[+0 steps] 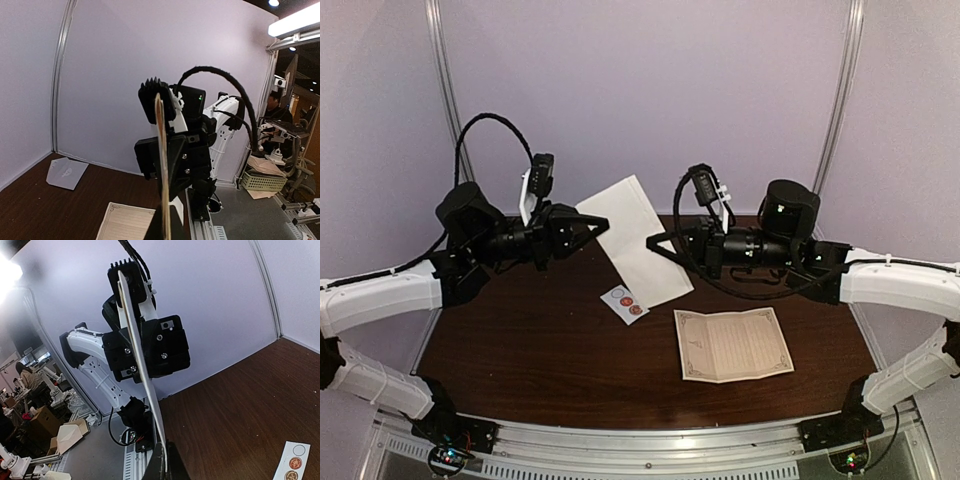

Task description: Place the letter into the envelope and seal it

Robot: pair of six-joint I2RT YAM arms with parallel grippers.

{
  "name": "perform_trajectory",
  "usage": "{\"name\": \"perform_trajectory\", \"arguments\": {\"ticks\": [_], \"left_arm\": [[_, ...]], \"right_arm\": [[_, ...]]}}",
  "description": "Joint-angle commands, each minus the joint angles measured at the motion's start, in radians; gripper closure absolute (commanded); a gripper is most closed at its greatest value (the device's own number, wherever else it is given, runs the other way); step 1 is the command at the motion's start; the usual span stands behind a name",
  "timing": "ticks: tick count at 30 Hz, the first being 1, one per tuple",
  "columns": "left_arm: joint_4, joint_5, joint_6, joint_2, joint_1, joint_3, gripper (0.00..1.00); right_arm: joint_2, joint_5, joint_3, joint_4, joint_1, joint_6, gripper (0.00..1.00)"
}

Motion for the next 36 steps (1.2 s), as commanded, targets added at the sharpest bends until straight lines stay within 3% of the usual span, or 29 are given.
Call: {"name": "perform_trajectory", "arguments": {"ticks": [1,3,5,8,12,15,20,22,23,26,29,30,31,33,34,35,36], "left_arm": [[-0.002,-0.014,0.012,-0.03,0.012,0.009,1.0],[-0.02,-0.023,0.01,-0.033,0.017,0.014,0.99],[-0.027,-0.029,0.008,-0.042,0.024,0.013,0.78],[-0.023,-0.032,0.003,-0.057,0.034,0.008,0.7],[-0.02,-0.039,-0.002,-0.074,0.046,0.002,0.73],[-0.013,-0.041,-0.006,-0.077,0.05,-0.001,0.99],[-0.005,-0.021,-0.012,-0.071,0.054,-0.007,0.98],[-0.003,-0.008,-0.02,-0.064,0.053,-0.007,0.61],[0.0,0.005,-0.024,-0.058,0.053,-0.008,0.5],[0.026,0.035,-0.052,-0.028,0.05,-0.01,0.42],[0.051,0.055,-0.07,0.004,0.036,-0.011,0.47],[0.051,0.057,-0.071,0.015,0.031,-0.01,0.54],[0.051,0.059,-0.071,0.024,0.027,-0.008,0.64],[0.057,0.053,-0.074,0.031,0.024,-0.008,0.94],[0.058,0.042,-0.074,0.029,0.024,-0.009,1.0],[0.064,0.027,-0.074,0.026,0.025,-0.011,1.0],[0.077,0.017,-0.077,0.022,0.025,-0.013,1.0]], "right_arm": [[0.001,-0.005,0.027,-0.008,-0.003,-0.015,1.0],[0.001,-0.005,0.029,-0.013,-0.004,-0.016,1.0],[0.001,-0.006,0.031,-0.017,-0.004,-0.019,1.0],[0.0,-0.005,0.031,-0.021,-0.003,-0.021,1.0],[-0.001,-0.009,0.032,-0.027,-0.003,-0.023,1.0],[0.003,-0.011,0.035,-0.031,-0.004,-0.023,1.0],[-0.001,-0.004,0.035,-0.02,-0.003,-0.019,1.0],[-0.005,-0.004,0.032,0.001,-0.003,-0.011,1.0],[-0.004,-0.006,0.033,0.012,-0.003,-0.007,1.0],[0.006,-0.013,0.044,0.024,-0.003,-0.003,1.0],[0.021,-0.021,0.056,0.023,-0.003,-0.005,1.0],[0.025,-0.025,0.06,0.021,-0.004,-0.004,1.0],[0.027,-0.027,0.062,0.018,-0.003,-0.005,1.0],[0.027,-0.023,0.065,0.01,-0.004,-0.009,1.0],[0.026,-0.019,0.063,0.006,-0.003,-0.01,1.0],[0.024,-0.014,0.06,0.005,-0.003,-0.011,0.96],[0.021,-0.008,0.054,0.006,-0.004,-0.012,0.84]]}}
